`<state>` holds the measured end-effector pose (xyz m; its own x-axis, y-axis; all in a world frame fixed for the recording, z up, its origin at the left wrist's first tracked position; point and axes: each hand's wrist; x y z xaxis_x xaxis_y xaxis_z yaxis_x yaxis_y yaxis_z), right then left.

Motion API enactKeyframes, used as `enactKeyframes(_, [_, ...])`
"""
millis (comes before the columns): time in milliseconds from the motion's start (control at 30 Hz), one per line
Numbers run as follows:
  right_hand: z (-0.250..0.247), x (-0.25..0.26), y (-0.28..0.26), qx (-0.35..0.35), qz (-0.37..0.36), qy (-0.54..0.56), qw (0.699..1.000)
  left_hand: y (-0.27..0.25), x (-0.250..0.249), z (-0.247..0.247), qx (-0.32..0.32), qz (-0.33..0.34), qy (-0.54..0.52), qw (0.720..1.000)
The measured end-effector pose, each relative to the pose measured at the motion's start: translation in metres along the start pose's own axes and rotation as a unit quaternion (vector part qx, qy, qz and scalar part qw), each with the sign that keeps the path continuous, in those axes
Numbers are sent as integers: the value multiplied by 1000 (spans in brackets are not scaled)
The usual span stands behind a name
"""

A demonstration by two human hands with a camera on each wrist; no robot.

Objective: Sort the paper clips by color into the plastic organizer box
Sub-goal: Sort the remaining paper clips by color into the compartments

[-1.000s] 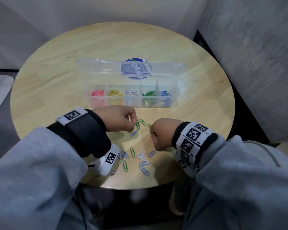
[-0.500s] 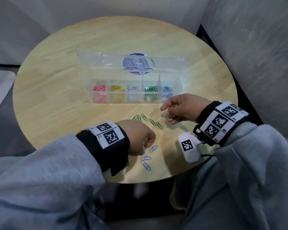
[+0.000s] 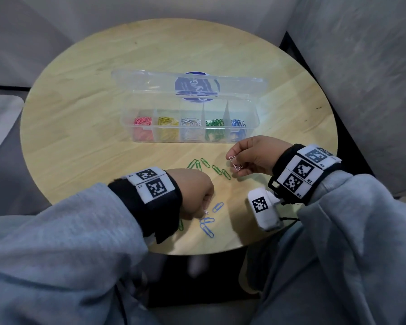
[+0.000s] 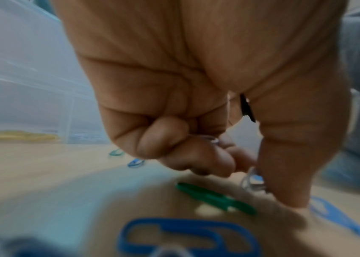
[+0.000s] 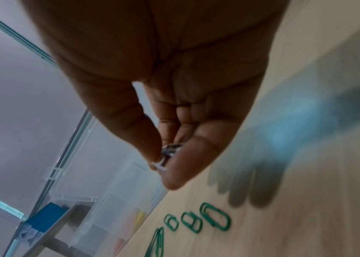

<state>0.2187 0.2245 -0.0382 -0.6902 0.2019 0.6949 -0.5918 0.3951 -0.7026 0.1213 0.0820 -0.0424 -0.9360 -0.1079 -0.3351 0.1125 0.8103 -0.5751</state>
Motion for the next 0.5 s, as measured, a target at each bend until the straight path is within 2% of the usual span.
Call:
enactKeyframes(100, [0, 0, 2, 2, 3, 30, 1000, -9, 12, -11, -43, -8, -143, 989])
enactKeyframes(200, [2, 3, 1, 9, 3, 32, 999, -27, 34, -30, -133, -21, -186, 973])
enactKeyframes(267, [6, 4, 1, 21, -8, 7, 1000, -41, 48, -41, -166, -22, -289, 942])
enactKeyframes(333, [11, 6, 1, 7, -36, -100, 994, -55, 59, -48, -198, -14, -407, 892])
enactKeyframes(367, [15, 8, 0, -5, -55, -182, 982, -61, 63, -50, -212, -16, -446, 870])
enactKeyframes(433, [27, 12, -3, -12, -86, -319, 944, -70, 70, -52, -235, -31, -492, 838])
enactKeyframes(500, [45, 14, -8, 4, -114, -404, 908, -75, 75, -54, -265, -61, -519, 811])
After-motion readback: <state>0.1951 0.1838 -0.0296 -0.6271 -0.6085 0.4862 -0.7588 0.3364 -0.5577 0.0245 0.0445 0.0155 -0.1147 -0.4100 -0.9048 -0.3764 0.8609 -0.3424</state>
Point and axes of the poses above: each hand's wrist, its own y-axis towards the middle knuckle, its own z-axis out of the palm, x = y × z, and after that the axes turned 7 degrees about z, right-handed
